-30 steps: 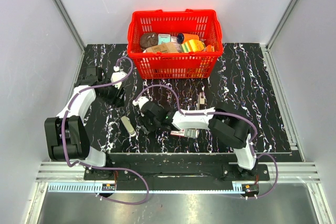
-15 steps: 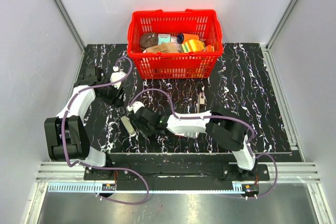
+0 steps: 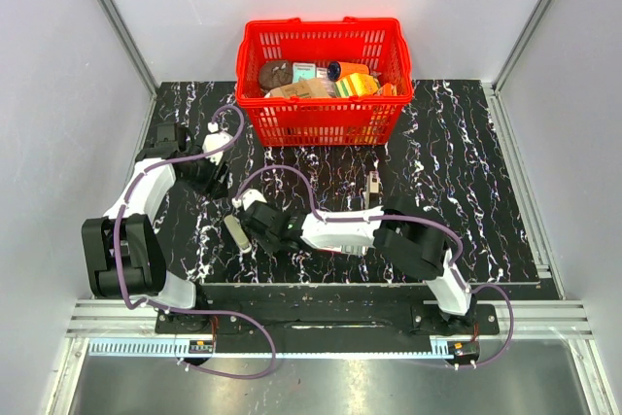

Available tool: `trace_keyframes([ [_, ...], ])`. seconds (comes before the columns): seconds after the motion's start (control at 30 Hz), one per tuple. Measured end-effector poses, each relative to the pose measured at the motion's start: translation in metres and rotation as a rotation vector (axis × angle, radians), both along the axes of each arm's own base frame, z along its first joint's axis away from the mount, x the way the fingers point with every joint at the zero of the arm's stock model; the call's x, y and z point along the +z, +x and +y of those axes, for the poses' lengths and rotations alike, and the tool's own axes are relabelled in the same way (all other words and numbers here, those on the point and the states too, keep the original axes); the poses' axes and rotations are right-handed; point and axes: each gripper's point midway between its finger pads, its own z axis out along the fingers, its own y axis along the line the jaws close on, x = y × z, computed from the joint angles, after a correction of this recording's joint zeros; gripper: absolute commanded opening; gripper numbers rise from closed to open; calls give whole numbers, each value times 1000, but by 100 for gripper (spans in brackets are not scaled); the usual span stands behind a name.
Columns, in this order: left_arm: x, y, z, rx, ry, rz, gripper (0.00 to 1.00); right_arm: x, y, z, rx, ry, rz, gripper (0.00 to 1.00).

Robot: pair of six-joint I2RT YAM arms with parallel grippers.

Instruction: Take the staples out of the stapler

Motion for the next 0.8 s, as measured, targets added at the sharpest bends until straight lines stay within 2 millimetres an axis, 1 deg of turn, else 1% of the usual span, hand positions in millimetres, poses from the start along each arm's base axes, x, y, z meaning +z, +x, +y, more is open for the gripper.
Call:
trace_keyframes([
  [0.13,0,0,0,0,-1,0,62,0,-1,0,-5,-3,-5,22],
  [0.27,0,0,0,0,-1,0,62,0,-1,0,-10,-2,-6,16],
  [0.5,1,0,0,0,-3,-2,61,1,3,-3,-42,-8,-22,12],
  [0.57,3,-1,-1,-1,-4,-5,62,1,5,-7,-59,-13,-29,11],
  [0.67,8,-4,-2,-4,-11,-11,62,5,5,-19,-94,-23,-36,10],
  [0.73,13,-7,-4,-7,-16,-22,62,13,6,-27,-127,-20,-46,10],
  [0.8,19,-9,-5,-10,-20,-33,62,25,7,-40,-183,-9,-59,10],
])
